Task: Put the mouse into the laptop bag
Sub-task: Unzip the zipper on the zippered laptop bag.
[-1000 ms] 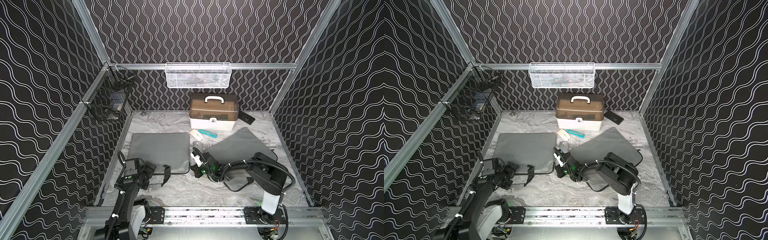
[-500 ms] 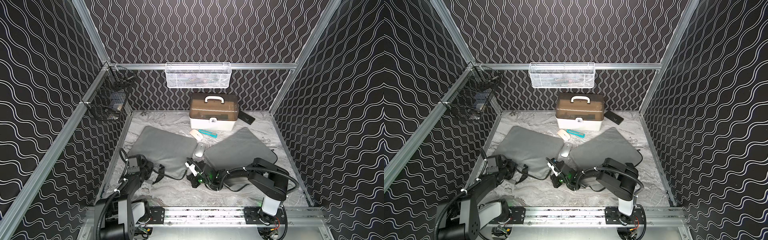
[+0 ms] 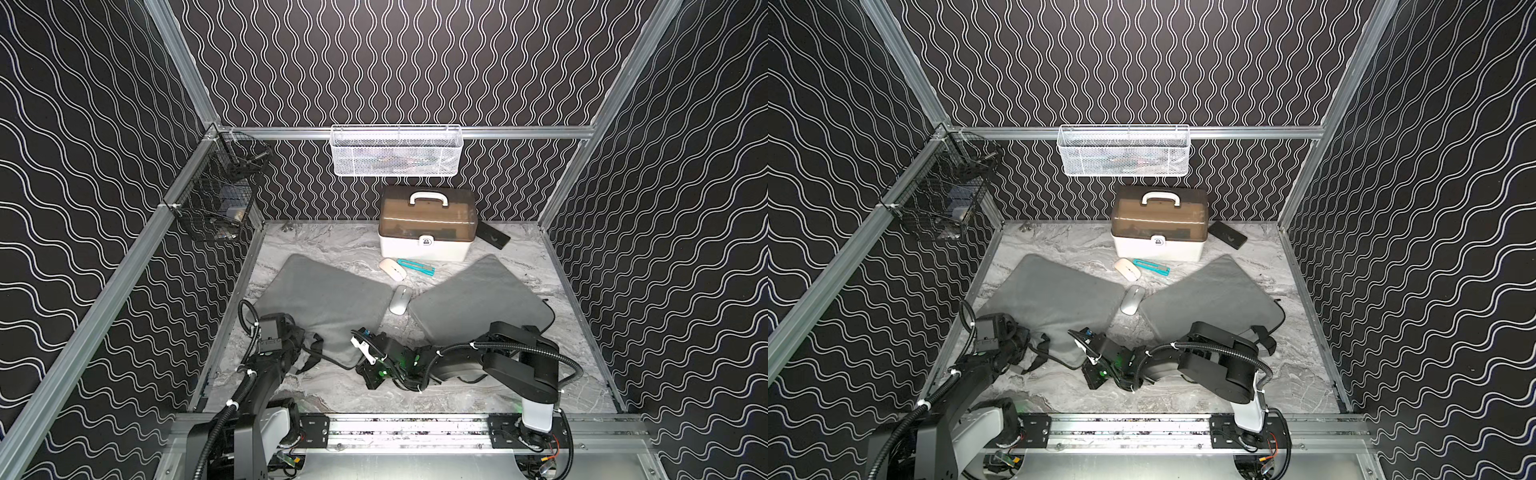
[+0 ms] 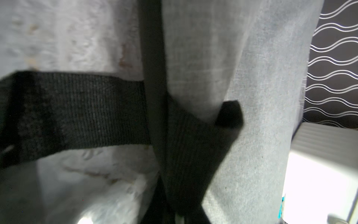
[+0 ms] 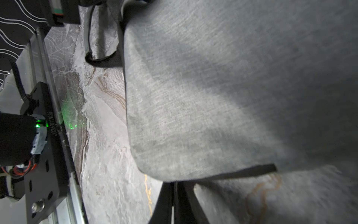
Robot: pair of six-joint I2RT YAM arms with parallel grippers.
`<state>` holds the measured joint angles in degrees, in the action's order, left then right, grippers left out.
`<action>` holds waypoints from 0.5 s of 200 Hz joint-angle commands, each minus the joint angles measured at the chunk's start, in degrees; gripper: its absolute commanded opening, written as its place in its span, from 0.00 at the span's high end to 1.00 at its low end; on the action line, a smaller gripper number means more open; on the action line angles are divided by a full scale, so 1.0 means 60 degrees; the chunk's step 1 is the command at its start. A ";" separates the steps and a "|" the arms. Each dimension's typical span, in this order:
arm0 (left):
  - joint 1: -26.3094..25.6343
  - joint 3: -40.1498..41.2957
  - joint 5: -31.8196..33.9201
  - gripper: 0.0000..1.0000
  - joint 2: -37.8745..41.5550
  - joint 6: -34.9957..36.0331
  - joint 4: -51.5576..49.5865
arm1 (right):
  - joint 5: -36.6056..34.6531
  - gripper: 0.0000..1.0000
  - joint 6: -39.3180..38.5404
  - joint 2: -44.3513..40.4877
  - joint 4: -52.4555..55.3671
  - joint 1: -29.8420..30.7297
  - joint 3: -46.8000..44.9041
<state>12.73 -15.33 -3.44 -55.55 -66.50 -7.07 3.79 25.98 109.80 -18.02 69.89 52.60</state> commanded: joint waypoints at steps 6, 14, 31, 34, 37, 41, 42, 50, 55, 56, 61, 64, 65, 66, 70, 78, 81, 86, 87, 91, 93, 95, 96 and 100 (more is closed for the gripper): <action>-0.0013 -0.0105 0.1019 1.00 0.0714 -0.0395 -0.2852 | -0.1124 1.00 0.0763 -0.0380 0.0588 -0.0265 -0.0240; -0.0012 -0.0173 0.1180 0.92 0.0957 -0.0414 -0.3216 | -0.1175 1.00 0.0940 -0.0520 0.0686 -0.0483 -0.0418; -0.0012 -0.0369 0.1460 0.73 0.1479 -0.0356 -0.3901 | -0.1237 1.00 0.1159 -0.0953 0.0620 -0.0970 -0.0998; -0.0012 -0.0412 0.1518 0.70 0.1560 -0.0324 -0.3992 | -0.1284 1.00 0.1176 -0.1027 0.0624 -0.1046 -0.1090; -0.0013 -0.0461 0.1580 0.67 0.1624 -0.0283 -0.4066 | -0.1334 1.00 0.1189 -0.1108 0.0637 -0.1127 -0.1178; -0.0013 -0.0532 0.1663 0.63 0.1691 -0.0230 -0.4183 | -0.1418 1.00 0.1204 -0.1206 0.0676 -0.1235 -0.1296; -0.0013 -0.0555 0.1682 0.62 0.1710 -0.0206 -0.4212 | -0.1428 1.00 0.1213 -0.1228 0.0690 -0.1263 -0.1318; -0.0013 -0.0744 0.1850 0.57 0.1784 -0.0007 -0.4417 | -0.1599 1.00 0.1251 -0.1406 0.0820 -0.1480 -0.1491; -0.0009 -0.0883 0.1955 0.55 0.1751 0.0134 -0.4553 | -0.1665 1.00 0.1252 -0.1512 0.0883 -0.1585 -0.1585; -0.0003 -0.0922 0.1982 0.55 0.1747 0.0167 -0.4580 | -0.1676 1.00 0.1252 -0.1527 0.0896 -0.1614 -0.1601; 0.0010 -0.1077 0.2105 0.53 0.1690 0.0317 -0.4698 | -0.1722 1.00 0.1252 -0.1607 0.0943 -0.1761 -0.1677; 0.0003 -0.1162 0.2175 0.51 0.1631 0.0414 -0.4764 | -0.1741 1.00 0.1259 -0.1647 0.0975 -0.1846 -0.1713; 0.0010 -0.1200 0.2195 0.50 0.1607 0.0446 -0.4788 | -0.1758 1.00 0.1263 -0.1660 0.0986 -0.1862 -0.1724; 0.0006 -0.1234 0.2212 0.49 0.1587 0.0462 -0.4808 | -0.1773 1.00 0.1272 -0.1674 0.0999 -0.1884 -0.1737; 0.0013 -0.1366 0.2286 0.47 0.1476 0.0573 -0.4877 | -0.1824 1.00 0.1291 -0.1711 0.1046 -0.1979 -0.1781; 0.0038 -0.1604 0.2407 0.43 0.1231 0.0841 -0.5002 | -0.1849 1.00 0.1340 -0.1746 0.1172 -0.2164 -0.1809; 0.0045 -0.1704 0.2473 0.43 0.1130 0.0928 -0.5080 | -0.1868 1.00 0.1383 -0.1754 0.1226 -0.2234 -0.1801; 0.0060 -0.1829 0.2579 0.42 0.0997 0.1038 -0.5174 | -0.1895 1.00 0.1442 -0.1762 0.1331 -0.2352 -0.1787; 0.0060 -0.1849 0.2594 0.42 0.0967 0.1058 -0.5184 | -0.1901 1.00 0.1457 -0.1762 0.1354 -0.2371 -0.1783; 0.0089 -0.1922 0.2663 0.42 0.0868 0.1143 -0.5233 | -0.1927 1.00 0.1514 -0.1751 0.1417 -0.2459 -0.1767; 0.0090 -0.1940 0.2704 0.41 0.0814 0.1179 -0.5236 | -0.1934 1.00 0.1544 -0.1748 0.1442 -0.2499 -0.1765; 0.0108 -0.1963 0.2721 0.41 0.0772 0.1210 -0.5237 | -0.1935 1.00 0.1566 -0.1747 0.1478 -0.2546 -0.1754; 0.0121 -0.1967 0.2724 0.41 0.0760 0.1232 -0.5230 | -0.1935 1.00 0.1577 -0.1747 0.1494 -0.2556 -0.1752; 0.0154 -0.1984 0.2736 0.40 0.0703 0.1286 -0.5182 | -0.1911 1.00 0.1601 -0.1733 0.1533 -0.2638 -0.1729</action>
<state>12.91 -25.36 6.46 -49.32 -63.66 -35.11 -3.77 32.60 99.63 -14.44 56.31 42.24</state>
